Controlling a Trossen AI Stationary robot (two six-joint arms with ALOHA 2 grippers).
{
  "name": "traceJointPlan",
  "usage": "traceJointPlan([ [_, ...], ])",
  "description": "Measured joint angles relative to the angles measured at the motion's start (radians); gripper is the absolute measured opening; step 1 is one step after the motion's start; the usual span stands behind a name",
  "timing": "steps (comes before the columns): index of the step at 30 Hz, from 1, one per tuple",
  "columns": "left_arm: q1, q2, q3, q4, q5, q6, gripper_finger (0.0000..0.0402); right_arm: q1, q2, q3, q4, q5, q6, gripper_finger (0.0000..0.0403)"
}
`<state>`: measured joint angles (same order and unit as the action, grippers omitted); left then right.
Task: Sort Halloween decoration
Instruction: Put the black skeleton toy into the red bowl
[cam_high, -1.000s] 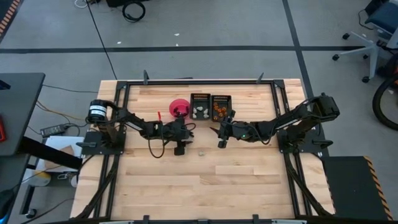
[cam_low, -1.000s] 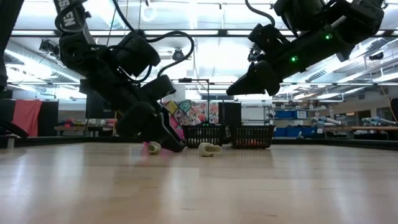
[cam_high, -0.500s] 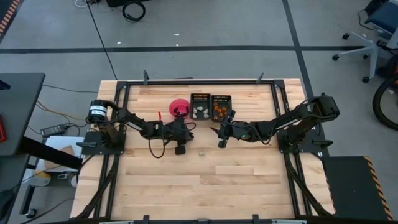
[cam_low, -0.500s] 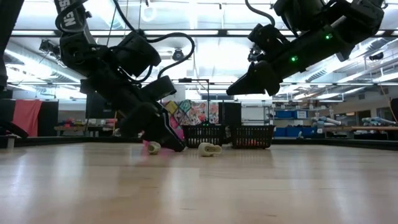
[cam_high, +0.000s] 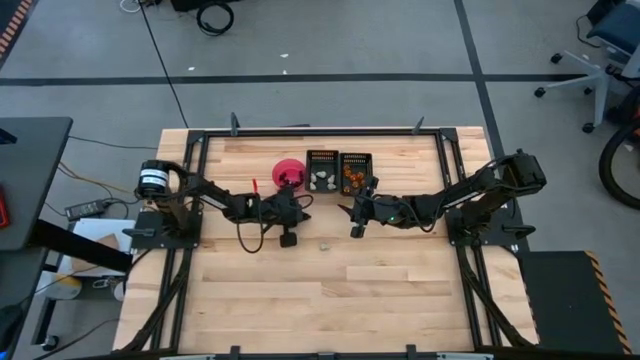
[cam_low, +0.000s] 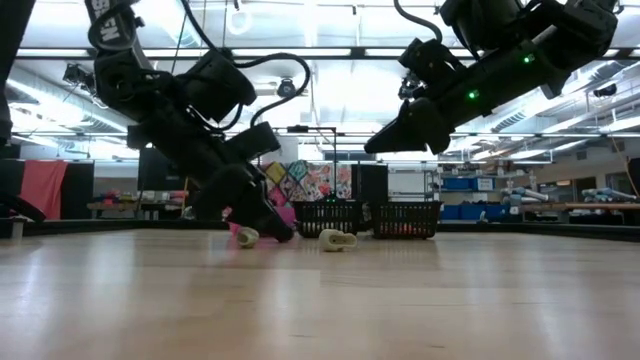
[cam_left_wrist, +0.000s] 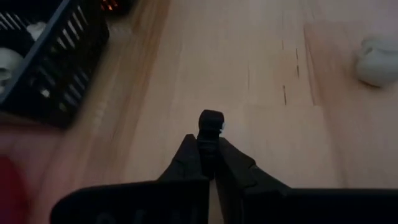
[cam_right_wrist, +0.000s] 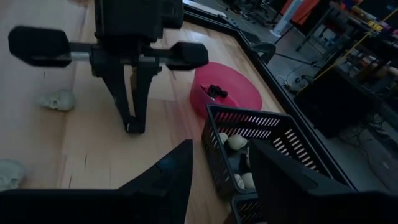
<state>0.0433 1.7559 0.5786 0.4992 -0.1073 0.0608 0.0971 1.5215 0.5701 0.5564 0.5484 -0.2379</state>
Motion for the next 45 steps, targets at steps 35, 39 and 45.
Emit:
traceJointPlan([
  [35, 0.328, -0.231, 0.002, -0.226, -0.121, 0.001, 0.0009, 0.000, 0.000, 0.000, -0.011, -0.001, 0.000, 0.0162],
  [39, 0.376, -0.231, 0.003, -0.227, -0.024, -0.010, 0.0004, 0.000, 0.000, 0.000, -0.011, -0.001, 0.001, 0.0162],
  [45, 0.401, -0.231, 0.003, -0.228, 0.006, -0.035, 0.0012, 0.000, 0.000, 0.000, -0.011, -0.001, 0.001, 0.0162],
])
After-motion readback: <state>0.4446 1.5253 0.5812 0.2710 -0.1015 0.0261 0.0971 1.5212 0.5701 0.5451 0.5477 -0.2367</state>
